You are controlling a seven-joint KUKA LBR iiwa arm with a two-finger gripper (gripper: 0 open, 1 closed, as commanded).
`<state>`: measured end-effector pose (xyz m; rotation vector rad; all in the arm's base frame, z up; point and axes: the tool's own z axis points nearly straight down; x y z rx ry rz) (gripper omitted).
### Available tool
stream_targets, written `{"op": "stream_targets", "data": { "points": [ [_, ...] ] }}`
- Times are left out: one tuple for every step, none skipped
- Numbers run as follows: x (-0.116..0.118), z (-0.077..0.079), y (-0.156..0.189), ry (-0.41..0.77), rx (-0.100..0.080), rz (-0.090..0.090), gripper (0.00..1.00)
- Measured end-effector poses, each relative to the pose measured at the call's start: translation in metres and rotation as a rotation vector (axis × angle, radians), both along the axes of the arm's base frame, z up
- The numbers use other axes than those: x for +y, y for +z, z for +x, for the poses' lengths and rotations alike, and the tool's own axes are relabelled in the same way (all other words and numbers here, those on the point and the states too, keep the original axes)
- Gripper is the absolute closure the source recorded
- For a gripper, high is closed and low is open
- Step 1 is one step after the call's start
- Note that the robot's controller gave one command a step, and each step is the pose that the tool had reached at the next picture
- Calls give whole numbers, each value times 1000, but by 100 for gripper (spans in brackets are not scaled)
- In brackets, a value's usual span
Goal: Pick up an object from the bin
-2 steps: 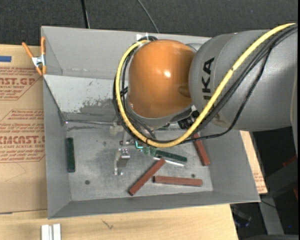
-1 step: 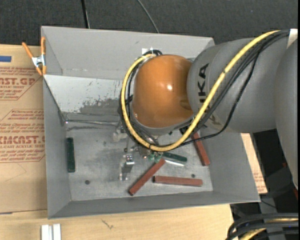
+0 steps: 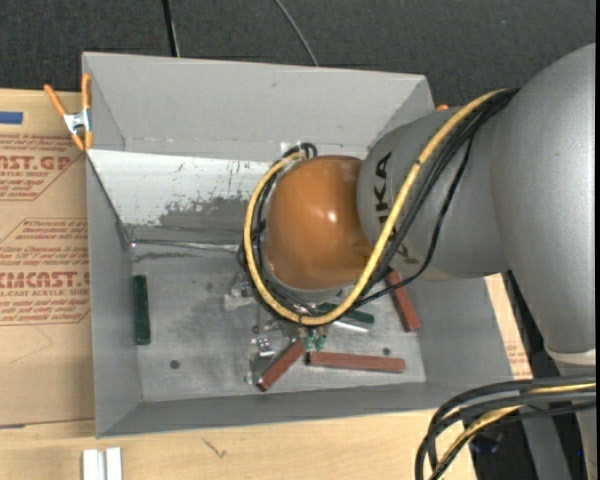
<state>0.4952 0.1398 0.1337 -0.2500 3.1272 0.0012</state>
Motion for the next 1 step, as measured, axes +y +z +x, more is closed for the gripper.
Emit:
{"op": "stream_targets", "data": {
  "points": [
    [-29,6,-13,-75,9,-1,0]
  ]
}}
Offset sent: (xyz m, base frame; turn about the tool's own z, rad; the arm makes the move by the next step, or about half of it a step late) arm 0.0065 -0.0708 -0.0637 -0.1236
